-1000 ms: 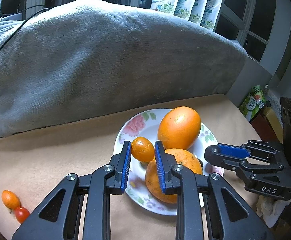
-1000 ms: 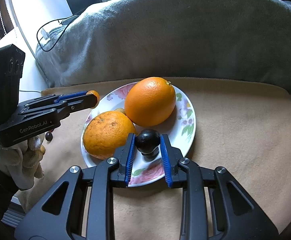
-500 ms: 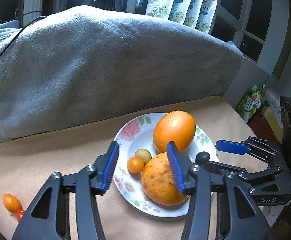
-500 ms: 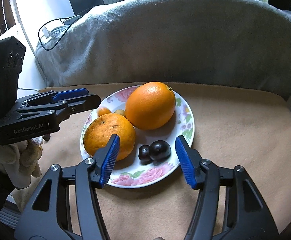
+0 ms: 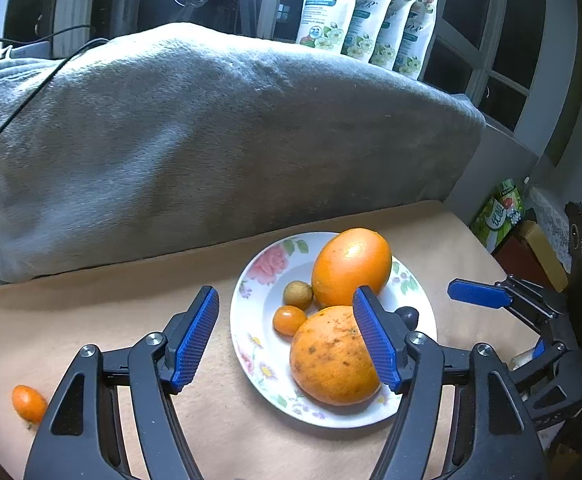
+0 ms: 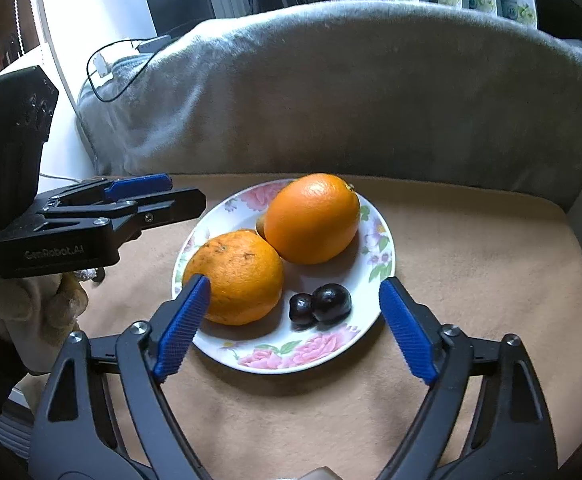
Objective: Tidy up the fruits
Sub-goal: 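Withdraw both tools from the plate toward the remaining fruits on the cloth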
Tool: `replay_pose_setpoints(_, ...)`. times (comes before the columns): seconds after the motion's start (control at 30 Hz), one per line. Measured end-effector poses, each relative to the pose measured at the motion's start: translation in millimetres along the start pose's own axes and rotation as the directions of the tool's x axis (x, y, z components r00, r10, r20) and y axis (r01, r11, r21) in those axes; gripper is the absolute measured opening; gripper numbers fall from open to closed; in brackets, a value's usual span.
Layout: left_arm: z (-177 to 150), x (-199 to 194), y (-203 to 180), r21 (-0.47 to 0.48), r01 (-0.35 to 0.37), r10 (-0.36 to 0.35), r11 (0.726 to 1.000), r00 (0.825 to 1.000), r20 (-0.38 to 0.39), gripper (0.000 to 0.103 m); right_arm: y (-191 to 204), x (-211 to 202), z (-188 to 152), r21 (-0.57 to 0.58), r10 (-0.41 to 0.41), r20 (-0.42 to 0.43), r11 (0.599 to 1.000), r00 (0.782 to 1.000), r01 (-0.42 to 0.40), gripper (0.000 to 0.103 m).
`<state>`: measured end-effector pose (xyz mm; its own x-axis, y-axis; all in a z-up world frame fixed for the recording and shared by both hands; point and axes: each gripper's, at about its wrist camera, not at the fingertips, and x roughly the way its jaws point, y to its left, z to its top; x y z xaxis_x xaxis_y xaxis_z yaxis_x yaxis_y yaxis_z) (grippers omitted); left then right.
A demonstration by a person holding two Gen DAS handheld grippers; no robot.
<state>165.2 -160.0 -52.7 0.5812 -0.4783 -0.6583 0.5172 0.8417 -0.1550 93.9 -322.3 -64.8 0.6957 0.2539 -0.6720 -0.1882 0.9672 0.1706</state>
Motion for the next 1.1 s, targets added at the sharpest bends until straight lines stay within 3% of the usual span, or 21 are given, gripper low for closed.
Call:
replay_pose_setpoints(0.4, -7.1, -39.4, 32.6, -0.016, -0.048, 0.049, 0.999, 0.998, 0.037, 0.070, 52.8, -13.8, -1.8, -0.083, 0.035, 0.002, 0.996, 0.999, -0.035, 0.089)
replay_pose_setpoints(0.8, -37.0, -98.6, 116.3, -0.156, -0.162, 0.171, 0.974, 0.984, 0.045, 0.070, 110.7, -5.0, -3.9, -0.148, 0.110, -0.014, 0.983, 0.994, -0.111, 0.089)
replay_pose_setpoints(1.1, -69.4, -108.7, 156.9, -0.266, -0.187, 0.193, 0.946, 0.981, -0.004, 0.070, 146.6, 13.8, -11.3, -0.192, 0.182, -0.057, 0.963, 0.982, -0.190, 0.089)
